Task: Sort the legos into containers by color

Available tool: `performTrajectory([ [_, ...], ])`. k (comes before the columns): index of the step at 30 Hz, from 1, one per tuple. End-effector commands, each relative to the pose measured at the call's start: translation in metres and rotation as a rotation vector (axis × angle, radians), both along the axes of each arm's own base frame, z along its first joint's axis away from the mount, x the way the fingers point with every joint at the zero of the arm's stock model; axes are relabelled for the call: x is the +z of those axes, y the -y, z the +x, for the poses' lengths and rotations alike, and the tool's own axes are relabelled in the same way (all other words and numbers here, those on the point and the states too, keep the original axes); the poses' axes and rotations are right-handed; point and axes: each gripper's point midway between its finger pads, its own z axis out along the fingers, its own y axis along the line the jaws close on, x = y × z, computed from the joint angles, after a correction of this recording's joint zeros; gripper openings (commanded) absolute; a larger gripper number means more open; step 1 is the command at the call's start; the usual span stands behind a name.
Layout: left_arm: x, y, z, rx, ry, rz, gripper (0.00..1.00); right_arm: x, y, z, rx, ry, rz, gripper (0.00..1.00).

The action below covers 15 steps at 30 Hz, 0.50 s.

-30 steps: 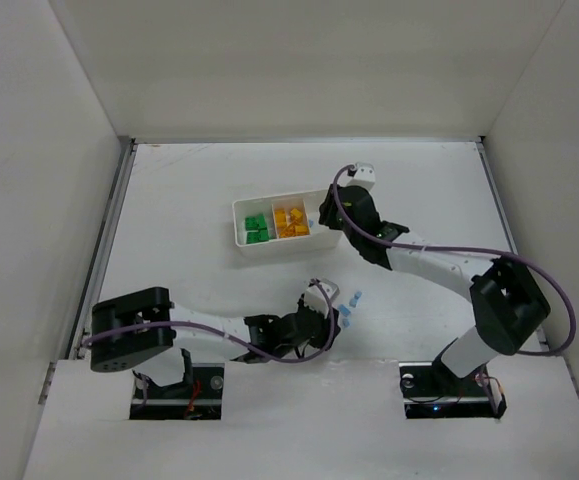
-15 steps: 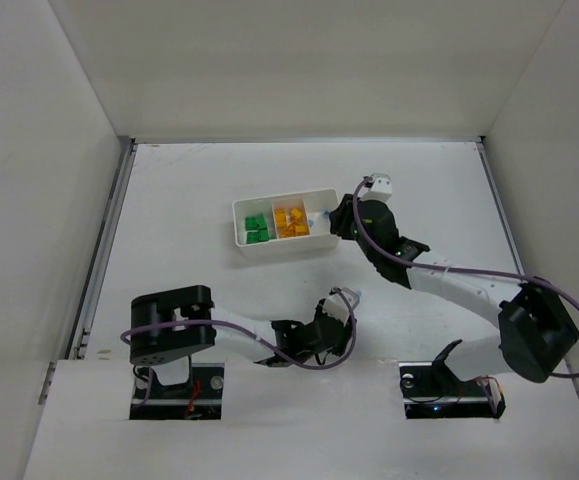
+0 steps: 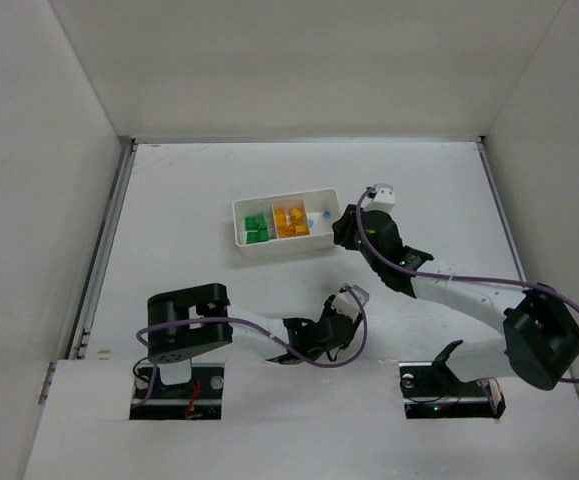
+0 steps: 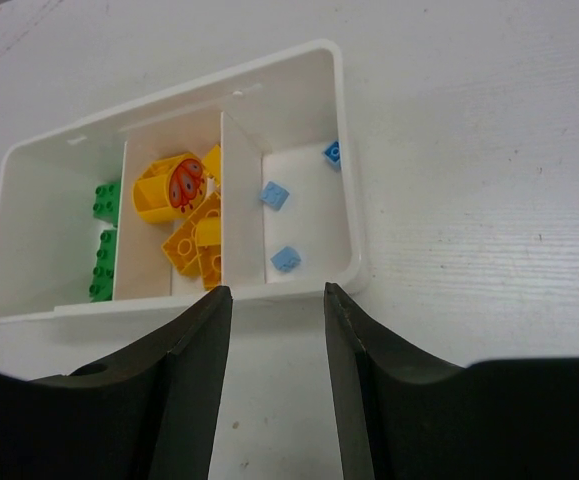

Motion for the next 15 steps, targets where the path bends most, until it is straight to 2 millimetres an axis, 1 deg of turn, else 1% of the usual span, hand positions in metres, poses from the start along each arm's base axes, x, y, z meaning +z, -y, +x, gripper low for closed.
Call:
performTrajectory([
  [1, 0.003, 0.003, 0.009, 0.014, 0.035, 0.012, 0.35, 0.018, -0.006, 0.000, 0.006, 0.052, 0.061, 0.48],
  [5, 0.003, 0.002, 0.006, 0.002, 0.040, 0.022, 0.22, 0.017, -0.002, -0.004, 0.001, 0.050, 0.070, 0.48],
  [9, 0.007, -0.004, 0.004, -0.005, 0.043, 0.033, 0.16, 0.016, 0.004, -0.011, 0.001, 0.055, 0.073, 0.48],
  [12, 0.026, -0.009, 0.006, 0.003, 0.050, -0.007, 0.15, 0.012, 0.014, -0.016, -0.018, 0.049, 0.081, 0.48],
  [15, 0.059, -0.016, 0.018, 0.033, 0.061, -0.089, 0.15, 0.003, 0.024, -0.023, -0.040, 0.035, 0.093, 0.48],
])
